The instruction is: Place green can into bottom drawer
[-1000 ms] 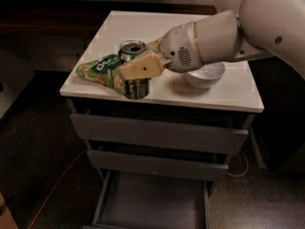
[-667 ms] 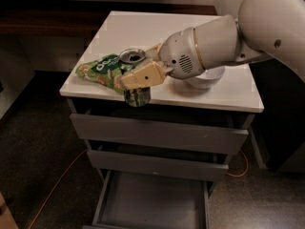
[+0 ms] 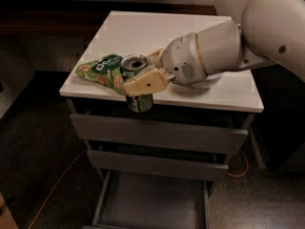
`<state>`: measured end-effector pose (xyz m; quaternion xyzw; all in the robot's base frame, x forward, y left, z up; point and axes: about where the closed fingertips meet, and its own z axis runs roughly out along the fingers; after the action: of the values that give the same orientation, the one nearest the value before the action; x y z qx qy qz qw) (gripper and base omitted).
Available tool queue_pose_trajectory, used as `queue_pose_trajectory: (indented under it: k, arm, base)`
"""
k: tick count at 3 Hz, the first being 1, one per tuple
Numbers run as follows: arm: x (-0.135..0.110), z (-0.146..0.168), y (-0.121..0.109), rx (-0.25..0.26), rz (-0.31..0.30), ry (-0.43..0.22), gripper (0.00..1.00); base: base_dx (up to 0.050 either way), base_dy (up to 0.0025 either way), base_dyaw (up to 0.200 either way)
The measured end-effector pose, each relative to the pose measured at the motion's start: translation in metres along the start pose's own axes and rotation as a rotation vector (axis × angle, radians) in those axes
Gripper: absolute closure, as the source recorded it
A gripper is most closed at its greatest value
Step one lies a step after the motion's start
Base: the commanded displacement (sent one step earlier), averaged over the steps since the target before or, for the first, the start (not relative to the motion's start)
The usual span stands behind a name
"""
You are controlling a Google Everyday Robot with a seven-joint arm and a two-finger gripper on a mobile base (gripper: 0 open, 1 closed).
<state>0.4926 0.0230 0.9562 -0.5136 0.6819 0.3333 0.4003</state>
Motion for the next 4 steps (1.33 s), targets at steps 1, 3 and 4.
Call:
queue_pose_trajectory:
  k: [1,3,4]
  arm:
    - [0.019,-0.003,0.021,0.008,-0.035,0.026,1.0]
    - [0.099,0.006,0.044,-0.025,-0.069,0.004,1.0]
    - [0.149,0.019,0.04,-0.071,-0.054,-0.069,1.0]
  base:
    - [0.0,0.0,0.0]
    - [0.0,0.0,0.0]
    - [0.0,0.0,0.0]
